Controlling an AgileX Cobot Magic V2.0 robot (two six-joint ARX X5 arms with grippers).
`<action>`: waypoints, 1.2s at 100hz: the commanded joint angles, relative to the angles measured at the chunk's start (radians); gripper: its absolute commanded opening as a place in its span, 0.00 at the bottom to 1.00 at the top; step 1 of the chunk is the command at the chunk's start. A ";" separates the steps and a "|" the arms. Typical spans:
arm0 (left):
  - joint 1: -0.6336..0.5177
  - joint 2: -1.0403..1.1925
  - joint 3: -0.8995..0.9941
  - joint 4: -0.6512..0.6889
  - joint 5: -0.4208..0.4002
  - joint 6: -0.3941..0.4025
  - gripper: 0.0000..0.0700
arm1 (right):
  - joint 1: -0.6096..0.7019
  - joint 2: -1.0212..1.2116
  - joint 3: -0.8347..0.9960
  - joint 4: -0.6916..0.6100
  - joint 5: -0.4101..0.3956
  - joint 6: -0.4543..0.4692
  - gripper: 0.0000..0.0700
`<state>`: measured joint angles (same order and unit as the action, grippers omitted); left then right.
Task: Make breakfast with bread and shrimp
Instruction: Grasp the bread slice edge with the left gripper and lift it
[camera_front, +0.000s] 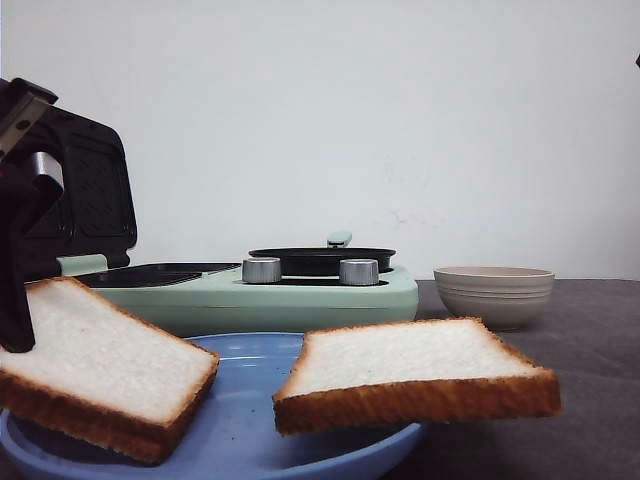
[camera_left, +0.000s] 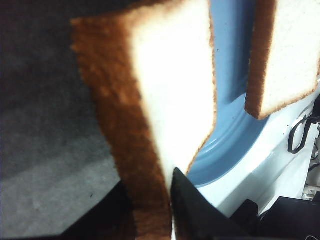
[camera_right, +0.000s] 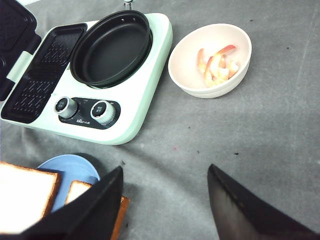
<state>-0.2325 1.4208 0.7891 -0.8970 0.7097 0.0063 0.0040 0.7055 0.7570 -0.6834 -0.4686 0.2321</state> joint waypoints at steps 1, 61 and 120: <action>-0.004 -0.012 0.012 0.006 -0.007 0.012 0.00 | 0.000 0.005 0.010 0.009 -0.003 -0.012 0.47; -0.003 -0.457 0.013 0.253 -0.238 -0.075 0.00 | 0.000 0.005 0.010 0.010 -0.002 -0.012 0.47; -0.038 -0.557 0.015 0.620 -0.443 0.011 0.00 | 0.000 0.005 0.010 0.009 -0.002 -0.012 0.47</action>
<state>-0.2604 0.8509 0.7891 -0.3237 0.3103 -0.0269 0.0040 0.7055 0.7570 -0.6834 -0.4686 0.2321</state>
